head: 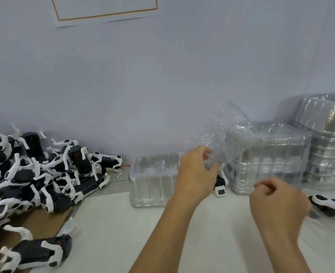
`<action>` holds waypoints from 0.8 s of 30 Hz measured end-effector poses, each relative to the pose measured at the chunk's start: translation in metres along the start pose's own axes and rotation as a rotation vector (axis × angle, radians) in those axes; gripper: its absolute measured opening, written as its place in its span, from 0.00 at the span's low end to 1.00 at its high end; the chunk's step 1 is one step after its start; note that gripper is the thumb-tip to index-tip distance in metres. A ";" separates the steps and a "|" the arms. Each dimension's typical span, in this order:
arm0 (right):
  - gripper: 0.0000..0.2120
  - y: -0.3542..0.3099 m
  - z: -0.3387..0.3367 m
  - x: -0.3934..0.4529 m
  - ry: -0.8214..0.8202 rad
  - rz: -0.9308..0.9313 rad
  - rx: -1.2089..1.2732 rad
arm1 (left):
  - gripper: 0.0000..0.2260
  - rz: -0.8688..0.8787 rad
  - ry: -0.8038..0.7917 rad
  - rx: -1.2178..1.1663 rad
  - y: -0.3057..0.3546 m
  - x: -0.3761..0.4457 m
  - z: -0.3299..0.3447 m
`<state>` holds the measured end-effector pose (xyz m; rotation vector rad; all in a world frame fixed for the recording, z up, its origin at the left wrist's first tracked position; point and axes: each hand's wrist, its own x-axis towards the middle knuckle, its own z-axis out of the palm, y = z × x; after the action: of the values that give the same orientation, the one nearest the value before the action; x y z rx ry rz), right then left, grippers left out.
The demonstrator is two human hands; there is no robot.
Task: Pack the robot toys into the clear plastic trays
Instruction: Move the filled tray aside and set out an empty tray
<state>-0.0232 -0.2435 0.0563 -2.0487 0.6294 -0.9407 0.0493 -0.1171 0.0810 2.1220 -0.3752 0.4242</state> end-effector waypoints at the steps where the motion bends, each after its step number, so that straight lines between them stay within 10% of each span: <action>1: 0.13 -0.003 0.005 -0.003 -0.010 -0.039 0.060 | 0.11 0.007 -0.003 0.029 -0.001 0.002 0.002; 7: 0.15 0.002 0.035 -0.008 -0.152 -0.162 0.224 | 0.06 0.103 0.127 0.158 -0.004 0.004 0.002; 14: 0.12 -0.003 0.038 -0.011 -0.239 -0.010 0.526 | 0.10 0.065 0.471 -0.448 0.005 -0.017 -0.043; 20: 0.20 -0.024 0.043 -0.026 -0.805 0.316 1.045 | 0.10 -0.278 0.556 -1.034 -0.017 -0.060 -0.070; 24: 0.22 -0.037 0.050 -0.045 -1.019 0.261 1.113 | 0.13 -0.402 0.568 -1.014 -0.039 -0.089 -0.073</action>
<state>-0.0071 -0.1690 0.0473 -1.1103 -0.1951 0.0550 -0.0259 -0.0258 0.0526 0.9870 0.1629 0.4446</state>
